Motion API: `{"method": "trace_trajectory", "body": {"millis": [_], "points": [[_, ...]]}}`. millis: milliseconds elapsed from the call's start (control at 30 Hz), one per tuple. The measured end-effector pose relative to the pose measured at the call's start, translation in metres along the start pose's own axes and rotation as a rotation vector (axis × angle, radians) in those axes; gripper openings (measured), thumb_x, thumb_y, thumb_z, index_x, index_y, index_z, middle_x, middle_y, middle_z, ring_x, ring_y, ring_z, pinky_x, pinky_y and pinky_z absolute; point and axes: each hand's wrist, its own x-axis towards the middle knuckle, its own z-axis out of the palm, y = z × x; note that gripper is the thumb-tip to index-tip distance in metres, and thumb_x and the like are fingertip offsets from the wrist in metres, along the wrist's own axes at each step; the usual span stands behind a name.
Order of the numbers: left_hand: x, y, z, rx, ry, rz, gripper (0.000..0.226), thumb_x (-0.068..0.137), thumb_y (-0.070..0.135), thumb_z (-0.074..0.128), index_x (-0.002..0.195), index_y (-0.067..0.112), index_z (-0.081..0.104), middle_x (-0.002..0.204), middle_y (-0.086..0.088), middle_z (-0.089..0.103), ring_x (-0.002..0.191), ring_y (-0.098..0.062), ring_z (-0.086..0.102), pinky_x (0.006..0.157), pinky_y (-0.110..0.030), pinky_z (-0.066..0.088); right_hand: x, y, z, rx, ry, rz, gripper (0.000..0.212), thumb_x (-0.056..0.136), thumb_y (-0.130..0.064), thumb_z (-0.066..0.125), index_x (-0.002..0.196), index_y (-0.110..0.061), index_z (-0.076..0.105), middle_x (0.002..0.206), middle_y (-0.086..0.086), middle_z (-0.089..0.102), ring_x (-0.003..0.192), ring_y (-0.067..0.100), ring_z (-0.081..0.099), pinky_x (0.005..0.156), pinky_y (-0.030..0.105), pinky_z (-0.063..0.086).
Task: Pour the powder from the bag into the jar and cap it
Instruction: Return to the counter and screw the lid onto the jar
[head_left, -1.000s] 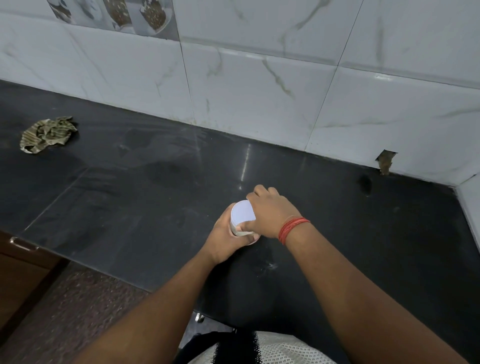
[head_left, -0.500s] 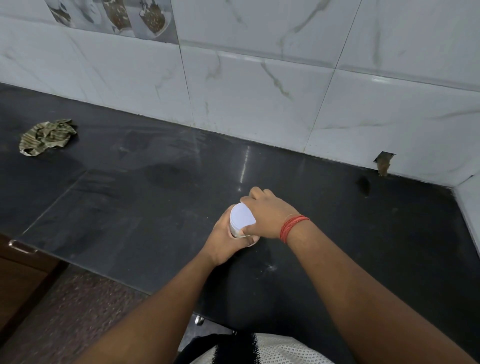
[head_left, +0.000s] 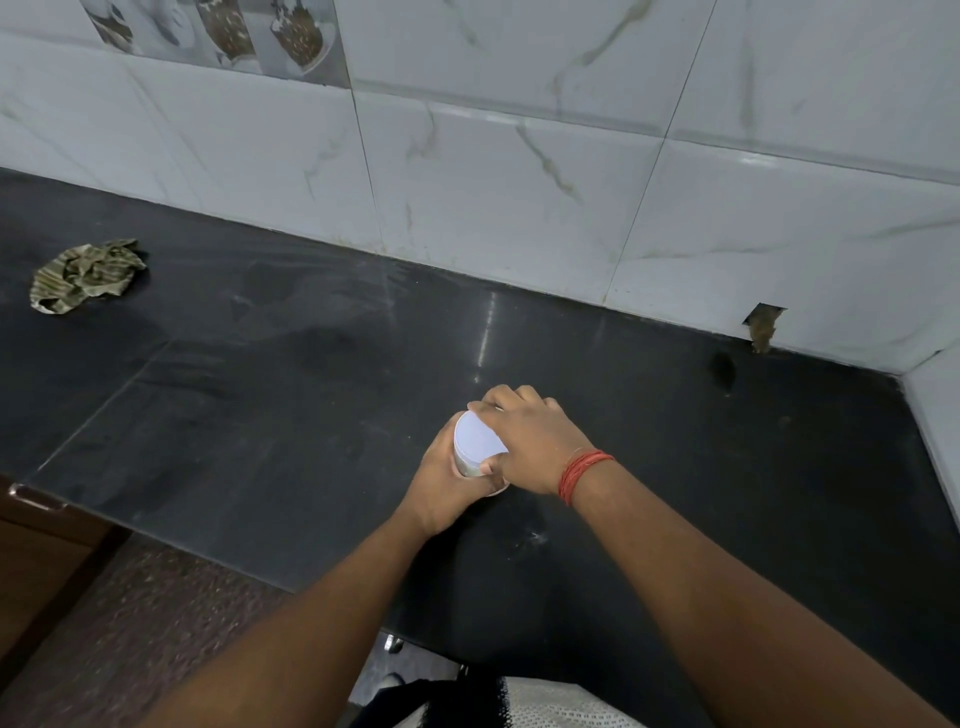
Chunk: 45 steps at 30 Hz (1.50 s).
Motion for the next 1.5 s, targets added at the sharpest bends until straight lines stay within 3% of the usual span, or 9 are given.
{"method": "trace_trajectory", "body": {"millis": [467, 567, 667, 800, 933, 1100, 1267, 1433, 1500], "points": [[-0.001, 0.001, 0.006, -0.023, 0.012, 0.021, 0.077, 0.071, 0.022, 0.090, 0.136, 0.034, 0.051, 0.134, 0.006, 0.063, 0.126, -0.019, 0.062, 0.104, -0.051, 0.054, -0.008, -0.012, 0.019, 0.213, 0.078, 0.160, 0.070, 0.090, -0.031, 0.063, 0.153, -0.030, 0.031, 0.149, -0.012, 0.033, 0.132, 0.022, 0.032, 0.109, 0.044, 0.033], [-0.006, -0.003, 0.000, 0.044, -0.037, -0.041, 0.100, 0.066, 0.043, 0.092, 0.149, 0.043, 0.035, 0.152, 0.011, 0.041, 0.141, -0.014, 0.046, 0.113, -0.044, 0.047, -0.011, -0.001, 0.022, 0.503, 0.048, 0.159, 0.069, 0.093, -0.026, 0.064, 0.154, -0.032, 0.031, 0.157, -0.013, 0.027, 0.141, 0.021, 0.023, 0.119, 0.041, 0.027], [-0.014, -0.007, -0.010, 0.030, -0.064, -0.145, 0.122, 0.066, 0.060, 0.085, 0.161, 0.040, 0.010, 0.165, 0.012, 0.020, 0.152, -0.008, 0.028, 0.124, -0.038, 0.032, -0.016, 0.003, 0.031, 0.791, 0.292, 0.279, 0.060, 0.097, -0.021, 0.061, 0.152, -0.025, 0.039, 0.158, -0.005, 0.029, 0.145, 0.017, 0.027, 0.120, 0.031, 0.023], [-0.022, 0.006, -0.019, -0.041, -0.044, -0.175, 0.081, 0.095, 0.062, 0.057, 0.161, 0.044, 0.013, 0.170, 0.013, 0.015, 0.152, -0.002, 0.020, 0.120, -0.027, 0.021, -0.024, -0.003, 0.045, 1.045, 0.493, 0.537, 0.045, 0.102, -0.026, 0.051, 0.146, -0.019, 0.046, 0.152, -0.004, 0.038, 0.138, 0.014, 0.042, 0.114, 0.031, 0.035], [-0.017, 0.018, -0.018, -0.071, -0.023, -0.179, 0.059, 0.106, 0.055, 0.037, 0.161, 0.041, 0.019, 0.168, 0.019, 0.020, 0.146, 0.003, 0.023, 0.117, -0.024, 0.019, -0.026, -0.022, 0.063, 1.163, 0.542, 0.695, 0.043, 0.104, -0.031, 0.047, 0.143, -0.013, 0.048, 0.150, 0.001, 0.039, 0.131, 0.016, 0.048, 0.103, 0.024, 0.036], [-0.004, 0.017, -0.014, -0.144, -0.077, -0.214, 0.069, 0.094, 0.074, 0.038, 0.157, 0.047, 0.028, 0.163, 0.017, 0.036, 0.148, -0.005, 0.034, 0.126, -0.036, 0.022, -0.027, -0.044, 0.076, 1.259, 0.570, 0.817, 0.046, 0.103, -0.039, 0.045, 0.142, -0.012, 0.047, 0.151, -0.001, 0.033, 0.125, 0.012, 0.048, 0.105, 0.026, 0.036], [0.001, 0.009, -0.009, -0.167, -0.122, -0.185, 0.076, 0.086, 0.077, 0.041, 0.150, 0.037, 0.046, 0.146, 0.013, 0.058, 0.137, -0.008, 0.053, 0.121, -0.042, 0.037, -0.024, -0.055, 0.078, 1.314, 0.595, 0.810, 0.041, 0.104, -0.040, 0.043, 0.138, -0.018, 0.052, 0.145, -0.002, 0.041, 0.120, 0.009, 0.049, 0.102, 0.025, 0.037], [0.003, 0.012, -0.003, -0.176, -0.144, -0.179, 0.077, 0.085, 0.077, 0.040, 0.151, 0.037, 0.044, 0.148, 0.011, 0.056, 0.137, -0.010, 0.052, 0.120, -0.042, 0.039, -0.019, -0.060, 0.083, 1.356, 0.646, 0.850, 0.055, 0.093, -0.058, 0.038, 0.138, -0.032, 0.054, 0.139, -0.007, 0.056, 0.127, 0.010, 0.054, 0.111, 0.041, 0.043], [0.005, 0.011, 0.001, -0.173, -0.161, -0.174, 0.076, 0.087, 0.075, 0.040, 0.152, 0.036, 0.043, 0.149, 0.010, 0.055, 0.138, -0.011, 0.052, 0.120, -0.043, 0.039, -0.020, -0.059, 0.082, 1.386, 0.681, 0.859, 0.047, 0.099, -0.050, 0.037, 0.139, -0.031, 0.055, 0.138, -0.009, 0.059, 0.127, 0.010, 0.054, 0.111, 0.039, 0.043]]}}
